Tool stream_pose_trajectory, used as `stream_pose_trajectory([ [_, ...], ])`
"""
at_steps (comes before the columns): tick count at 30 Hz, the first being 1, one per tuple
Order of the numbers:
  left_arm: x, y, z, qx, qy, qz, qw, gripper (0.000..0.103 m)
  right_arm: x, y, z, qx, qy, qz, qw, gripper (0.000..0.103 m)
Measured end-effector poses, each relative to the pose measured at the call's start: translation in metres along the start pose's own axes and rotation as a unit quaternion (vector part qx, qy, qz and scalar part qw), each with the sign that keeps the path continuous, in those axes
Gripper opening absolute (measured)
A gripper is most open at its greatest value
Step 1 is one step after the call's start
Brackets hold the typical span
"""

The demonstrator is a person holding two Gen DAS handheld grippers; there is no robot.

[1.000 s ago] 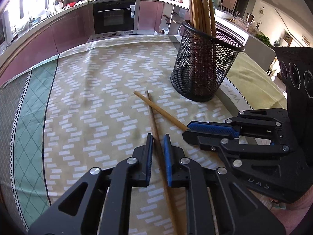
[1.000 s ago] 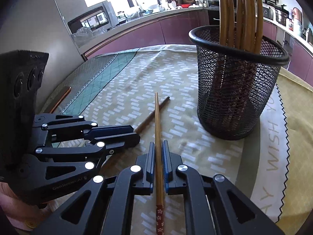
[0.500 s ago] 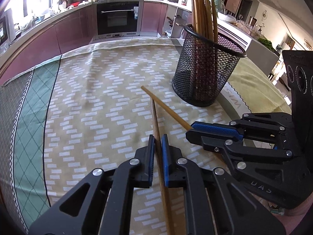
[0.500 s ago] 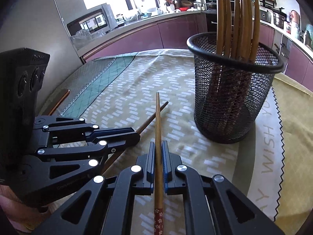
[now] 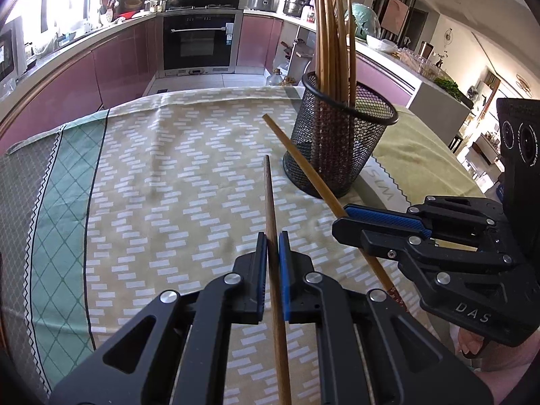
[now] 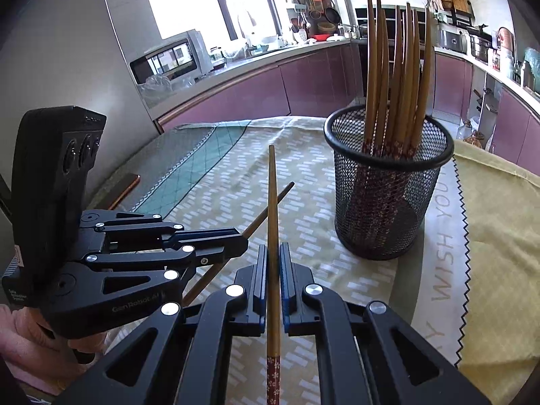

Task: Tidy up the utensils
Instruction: 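Raise both held chopsticks upright and carry them above the mesh cup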

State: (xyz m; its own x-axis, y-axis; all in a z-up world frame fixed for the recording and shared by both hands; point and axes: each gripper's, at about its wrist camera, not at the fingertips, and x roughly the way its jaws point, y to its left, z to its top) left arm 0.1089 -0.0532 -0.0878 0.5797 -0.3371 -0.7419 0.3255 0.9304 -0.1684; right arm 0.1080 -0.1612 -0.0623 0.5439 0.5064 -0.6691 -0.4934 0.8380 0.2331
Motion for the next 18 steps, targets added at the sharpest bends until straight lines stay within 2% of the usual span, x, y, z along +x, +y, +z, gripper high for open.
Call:
stream_pose_trajectory([
  [18,-0.033,-0.004,0.011,-0.004,-0.034,-0.037,0.9987,0.007,-0.044,-0.008,0.004,0.008,-0.057,-0.004,0.998,0.006],
])
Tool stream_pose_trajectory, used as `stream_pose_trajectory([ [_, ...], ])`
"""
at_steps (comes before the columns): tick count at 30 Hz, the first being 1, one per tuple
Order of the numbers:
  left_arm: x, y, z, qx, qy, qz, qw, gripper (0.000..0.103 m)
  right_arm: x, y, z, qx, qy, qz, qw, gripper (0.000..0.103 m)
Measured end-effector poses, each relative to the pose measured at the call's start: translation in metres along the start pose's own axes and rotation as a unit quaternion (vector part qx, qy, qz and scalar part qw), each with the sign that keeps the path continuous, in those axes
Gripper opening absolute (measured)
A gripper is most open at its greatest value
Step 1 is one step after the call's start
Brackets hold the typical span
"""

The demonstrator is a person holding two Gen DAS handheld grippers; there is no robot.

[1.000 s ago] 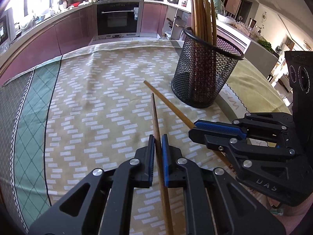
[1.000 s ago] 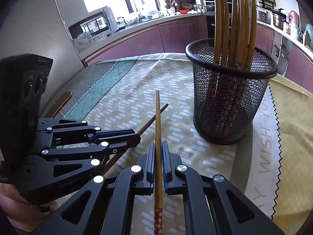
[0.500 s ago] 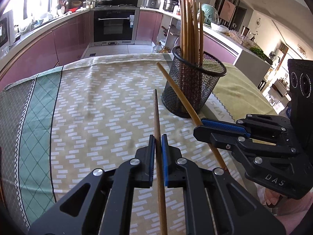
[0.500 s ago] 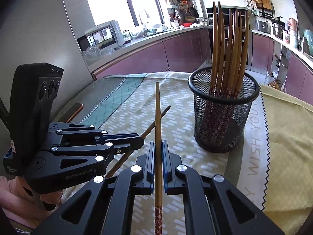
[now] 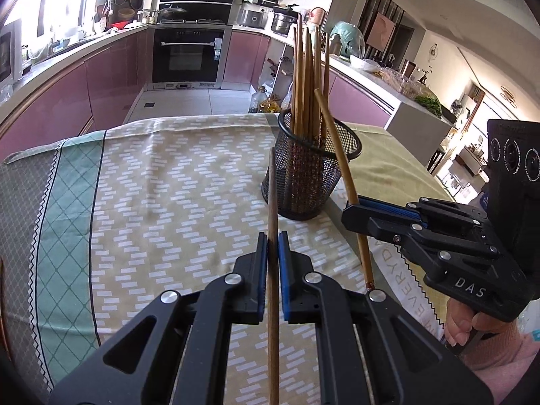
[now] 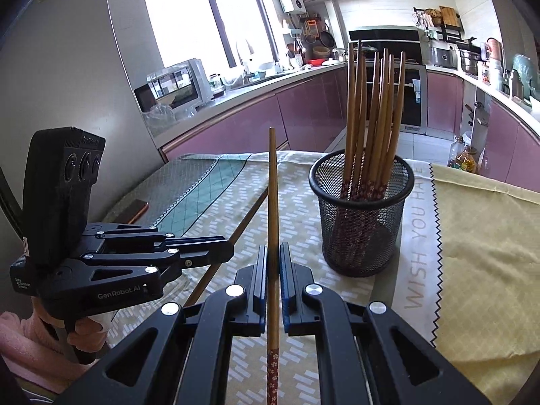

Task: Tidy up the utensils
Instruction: 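Raise both held chopsticks upright and carry them above the mesh cup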

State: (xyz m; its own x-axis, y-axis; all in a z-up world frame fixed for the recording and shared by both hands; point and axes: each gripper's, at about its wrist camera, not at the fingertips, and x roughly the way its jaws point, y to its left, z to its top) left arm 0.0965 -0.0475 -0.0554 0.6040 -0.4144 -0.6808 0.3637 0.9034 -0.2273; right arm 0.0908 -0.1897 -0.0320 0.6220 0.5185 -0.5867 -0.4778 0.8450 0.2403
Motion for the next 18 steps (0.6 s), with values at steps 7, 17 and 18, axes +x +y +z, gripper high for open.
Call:
stream_pose_trajectory([
  [7,-0.009,-0.006,0.004,0.005,-0.016,0.002,0.9999,0.007,-0.010,-0.005,0.004,0.004,-0.014,-0.004,1.000,0.006],
  [17,-0.023,-0.008,0.009,0.006,-0.036,-0.007,0.9993,0.007,-0.021,-0.007,0.009,0.007,-0.031,-0.010,0.999,0.006],
  [18,-0.024,-0.009,0.010,0.006,-0.038,-0.009,0.9992,0.007,-0.022,-0.007,0.010,0.007,-0.034,-0.011,0.999,0.006],
])
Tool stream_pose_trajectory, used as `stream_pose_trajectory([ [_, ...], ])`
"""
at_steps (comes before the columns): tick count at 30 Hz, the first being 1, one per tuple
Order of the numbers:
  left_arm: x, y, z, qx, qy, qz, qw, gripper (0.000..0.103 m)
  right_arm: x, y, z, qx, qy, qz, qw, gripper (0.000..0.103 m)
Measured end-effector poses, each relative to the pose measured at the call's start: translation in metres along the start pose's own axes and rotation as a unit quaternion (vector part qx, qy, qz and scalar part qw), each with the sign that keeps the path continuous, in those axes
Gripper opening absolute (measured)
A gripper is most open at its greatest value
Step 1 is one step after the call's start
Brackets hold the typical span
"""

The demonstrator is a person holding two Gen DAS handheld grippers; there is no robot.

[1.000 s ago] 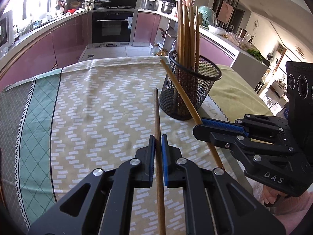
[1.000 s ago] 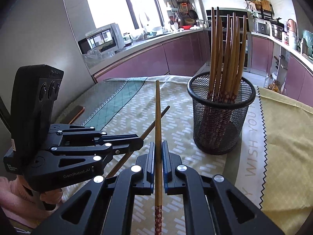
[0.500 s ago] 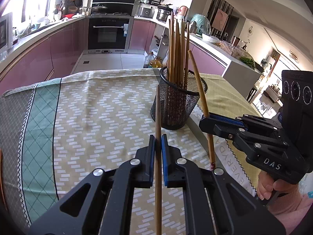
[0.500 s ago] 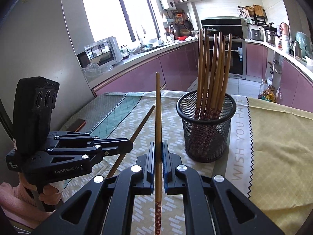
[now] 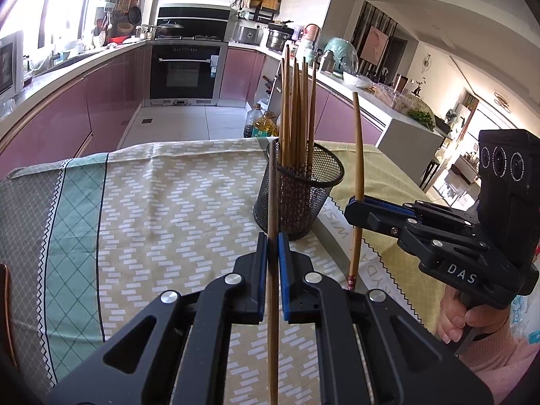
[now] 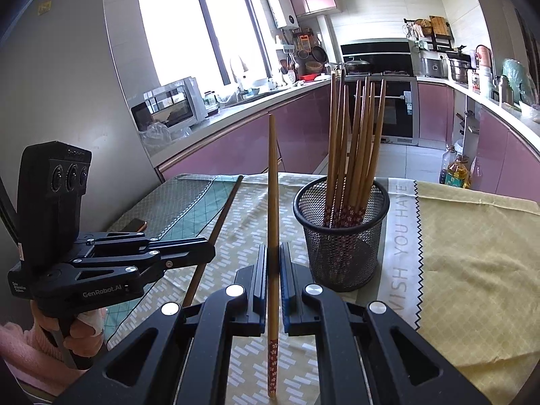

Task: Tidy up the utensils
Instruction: 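Raise both held chopsticks upright and carry them above the mesh cup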

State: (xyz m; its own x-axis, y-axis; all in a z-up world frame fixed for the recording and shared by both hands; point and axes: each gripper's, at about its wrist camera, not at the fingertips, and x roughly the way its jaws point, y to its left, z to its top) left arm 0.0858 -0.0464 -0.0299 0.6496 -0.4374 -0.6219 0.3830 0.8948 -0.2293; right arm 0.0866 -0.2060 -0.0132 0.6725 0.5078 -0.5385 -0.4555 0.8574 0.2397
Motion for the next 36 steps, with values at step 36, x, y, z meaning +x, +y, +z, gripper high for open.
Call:
stream_pose_trajectory([
  [36,-0.019,-0.009,0.020,0.006,-0.040,-0.019,0.9990,0.007,-0.023,-0.013,0.022,0.005,-0.053,-0.012,0.998,0.006],
])
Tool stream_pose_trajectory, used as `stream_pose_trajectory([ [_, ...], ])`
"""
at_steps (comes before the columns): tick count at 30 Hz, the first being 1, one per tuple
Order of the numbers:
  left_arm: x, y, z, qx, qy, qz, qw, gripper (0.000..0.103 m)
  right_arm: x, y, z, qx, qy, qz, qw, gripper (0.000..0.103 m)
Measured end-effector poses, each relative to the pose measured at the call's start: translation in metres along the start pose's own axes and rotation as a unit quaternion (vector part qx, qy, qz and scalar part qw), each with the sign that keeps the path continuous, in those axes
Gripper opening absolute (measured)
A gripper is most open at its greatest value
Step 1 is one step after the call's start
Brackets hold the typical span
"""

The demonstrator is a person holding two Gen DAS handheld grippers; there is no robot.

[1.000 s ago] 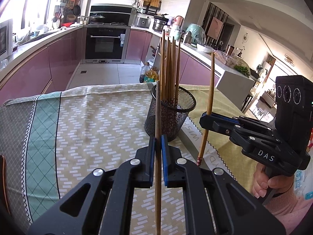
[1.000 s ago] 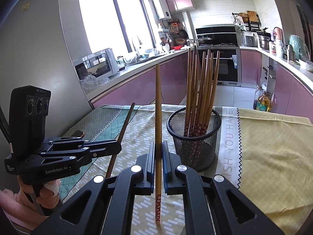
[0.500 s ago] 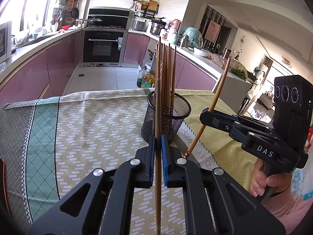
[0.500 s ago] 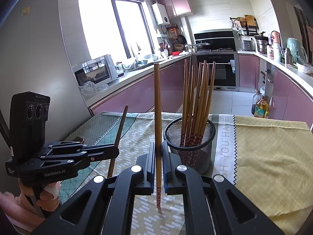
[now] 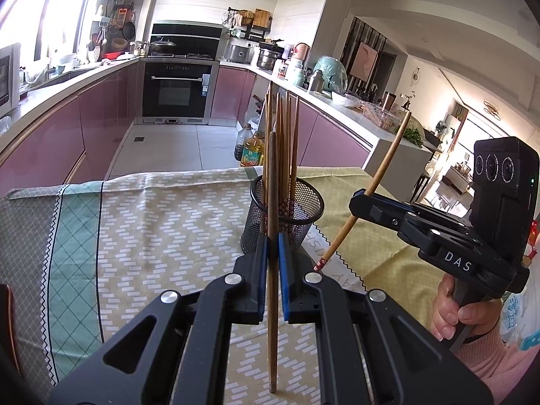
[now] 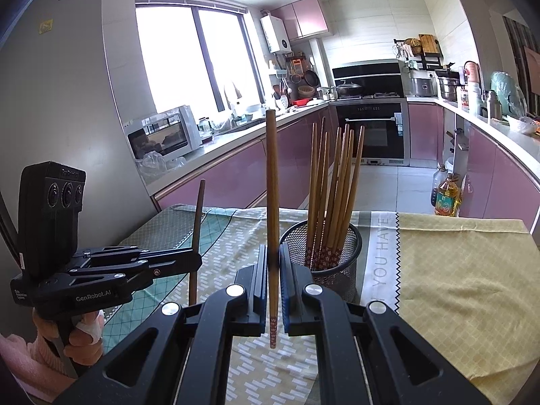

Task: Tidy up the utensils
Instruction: 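Raise both held chopsticks upright and carry them above the mesh cup, then lower both chopsticks toward the mesh cup, aligning them over its rim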

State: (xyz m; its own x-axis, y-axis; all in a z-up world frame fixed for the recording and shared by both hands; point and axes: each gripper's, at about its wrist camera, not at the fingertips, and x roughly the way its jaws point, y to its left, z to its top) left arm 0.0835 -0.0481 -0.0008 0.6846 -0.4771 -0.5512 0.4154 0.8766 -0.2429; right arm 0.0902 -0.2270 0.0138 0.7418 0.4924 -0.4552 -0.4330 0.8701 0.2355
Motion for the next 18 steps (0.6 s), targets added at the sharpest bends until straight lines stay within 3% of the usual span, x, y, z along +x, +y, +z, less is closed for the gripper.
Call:
stream_pose_trajectory([
  [18,0.001,-0.003,0.013,0.006,-0.015,0.002,0.9999,0.007,-0.006,-0.002,0.013,-0.004,-0.018,-0.007,1.000,0.006],
])
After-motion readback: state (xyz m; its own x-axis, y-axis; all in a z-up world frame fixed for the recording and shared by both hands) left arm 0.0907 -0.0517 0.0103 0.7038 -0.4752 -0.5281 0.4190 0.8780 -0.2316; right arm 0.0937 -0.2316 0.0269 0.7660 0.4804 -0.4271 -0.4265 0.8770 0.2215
